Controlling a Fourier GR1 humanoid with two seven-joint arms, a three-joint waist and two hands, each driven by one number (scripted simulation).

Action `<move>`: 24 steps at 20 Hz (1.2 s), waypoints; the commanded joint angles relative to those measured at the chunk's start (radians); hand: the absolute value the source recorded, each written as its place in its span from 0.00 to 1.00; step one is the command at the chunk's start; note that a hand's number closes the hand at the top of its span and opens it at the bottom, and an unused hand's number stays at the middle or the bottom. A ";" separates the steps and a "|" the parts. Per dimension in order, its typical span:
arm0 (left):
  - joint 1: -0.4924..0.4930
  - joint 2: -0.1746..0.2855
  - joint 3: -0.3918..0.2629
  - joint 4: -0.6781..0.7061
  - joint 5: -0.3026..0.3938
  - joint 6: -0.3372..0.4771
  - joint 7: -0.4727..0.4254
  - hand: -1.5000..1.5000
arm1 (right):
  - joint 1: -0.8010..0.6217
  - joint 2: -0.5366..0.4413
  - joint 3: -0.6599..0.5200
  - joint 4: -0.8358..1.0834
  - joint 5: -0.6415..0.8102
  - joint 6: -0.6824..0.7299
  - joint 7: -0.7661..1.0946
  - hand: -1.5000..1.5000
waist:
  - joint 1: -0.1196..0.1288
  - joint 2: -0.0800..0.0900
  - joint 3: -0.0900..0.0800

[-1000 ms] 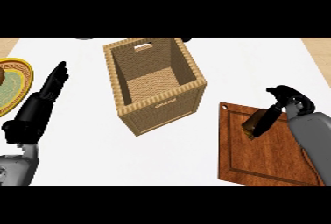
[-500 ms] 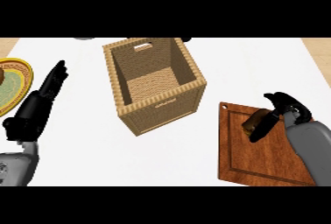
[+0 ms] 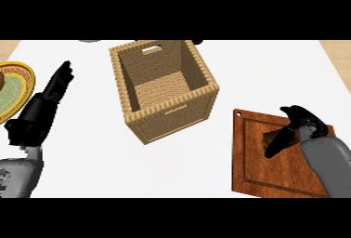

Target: Pick the sweet potato from the cutting board and place it in the basket

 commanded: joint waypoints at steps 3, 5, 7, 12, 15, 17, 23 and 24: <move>0.011 0.015 0.030 -0.050 0.016 -0.039 0.040 0.50 | 0.065 0.066 -0.011 -0.074 0.030 -0.043 0.156 1.00 | -0.001 -0.002 0.001; 0.055 0.004 0.023 -0.082 0.004 -0.043 0.019 0.50 | 0.050 0.050 -0.052 -0.072 0.019 -0.008 0.133 1.00 | 0.002 -0.001 0.001; -0.073 0.007 0.058 0.066 0.006 -0.045 -0.006 0.50 | -0.016 0.039 -0.034 0.059 0.068 0.010 0.038 1.00 | 0.000 0.004 0.001; 0.010 -0.031 0.011 -0.021 -0.032 -0.035 0.000 0.50 | 0.034 0.042 -0.013 0.083 0.140 -0.013 -0.069 1.00 | 0.004 0.002 0.002; 0.012 -0.026 0.037 0.007 -0.022 -0.034 -0.021 0.50 | 0.093 0.133 0.069 -0.033 0.245 -0.125 0.049 1.00 | -0.006 -0.001 0.001; 0.030 -0.017 0.035 -0.036 -0.033 -0.022 0.006 0.50 | 0.165 0.171 0.102 -0.147 0.333 -0.221 0.169 1.00 | -0.028 -0.014 -0.001; 0.087 -0.017 0.056 -0.007 -0.038 -0.007 -0.019 0.50 | 0.342 0.230 0.207 -0.306 0.594 -0.354 0.269 1.00 | -0.085 -0.032 -0.008; 0.086 -0.016 0.059 -0.017 -0.039 -0.001 -0.014 0.50 | 0.375 0.221 0.217 -0.329 0.654 -0.370 0.287 1.00 | -0.081 -0.030 -0.006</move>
